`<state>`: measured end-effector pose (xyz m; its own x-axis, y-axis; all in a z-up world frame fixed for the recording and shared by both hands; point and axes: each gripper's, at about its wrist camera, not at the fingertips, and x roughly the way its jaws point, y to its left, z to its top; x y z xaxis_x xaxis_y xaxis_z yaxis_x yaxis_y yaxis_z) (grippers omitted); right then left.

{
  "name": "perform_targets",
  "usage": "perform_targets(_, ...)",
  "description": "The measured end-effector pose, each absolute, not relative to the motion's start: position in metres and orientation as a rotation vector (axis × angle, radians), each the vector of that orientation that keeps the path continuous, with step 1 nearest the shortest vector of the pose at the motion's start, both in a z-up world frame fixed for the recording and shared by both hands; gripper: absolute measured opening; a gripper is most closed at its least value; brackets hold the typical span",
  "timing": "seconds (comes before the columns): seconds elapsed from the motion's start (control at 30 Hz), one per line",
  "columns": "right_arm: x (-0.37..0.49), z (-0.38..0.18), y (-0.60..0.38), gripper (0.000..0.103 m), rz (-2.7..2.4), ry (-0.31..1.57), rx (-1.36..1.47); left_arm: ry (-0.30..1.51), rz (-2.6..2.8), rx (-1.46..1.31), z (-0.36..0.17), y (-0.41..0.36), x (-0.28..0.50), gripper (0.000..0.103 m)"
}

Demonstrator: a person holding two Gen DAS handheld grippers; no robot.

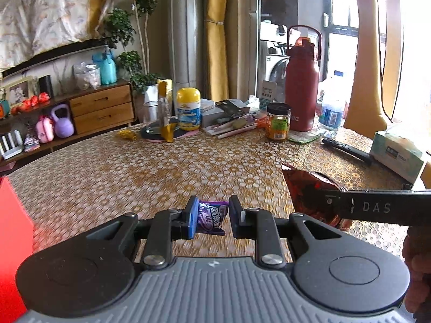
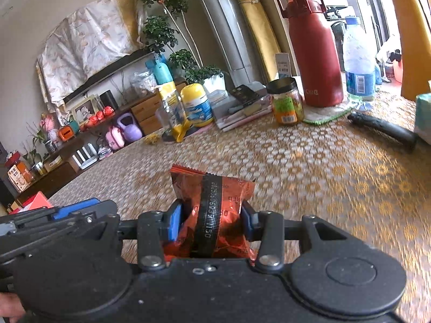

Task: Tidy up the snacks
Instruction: 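Carry the purple packet and red-black chip bag with both tools over the box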

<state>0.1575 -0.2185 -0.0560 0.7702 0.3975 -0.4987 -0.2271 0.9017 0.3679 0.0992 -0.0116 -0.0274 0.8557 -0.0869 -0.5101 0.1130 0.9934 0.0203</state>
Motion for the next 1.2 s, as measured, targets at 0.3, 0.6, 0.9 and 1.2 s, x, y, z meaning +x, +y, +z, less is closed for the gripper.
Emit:
perform_targets(0.3, 0.100, -0.057, -0.199, 0.041, 0.382, 0.624, 0.255, 0.538, -0.027, -0.001, -0.019, 0.008, 0.038, 0.023)
perform_targets(0.6, 0.057, -0.046, -0.158, 0.041, 0.458, 0.607, 0.177, 0.491, 0.049, -0.037, -0.005, 0.040, -0.012, 0.023)
perform_targets(0.9, 0.027, -0.016, -0.100, 0.041, 0.588, 0.538, 0.071, 0.444, 0.153, -0.085, 0.007, 0.090, -0.047, 0.023)
perform_targets(1.2, 0.010, -0.002, -0.043, 0.041, 0.711, 0.519, 0.013, 0.401, 0.252, -0.127, 0.017, 0.139, -0.071, 0.023)
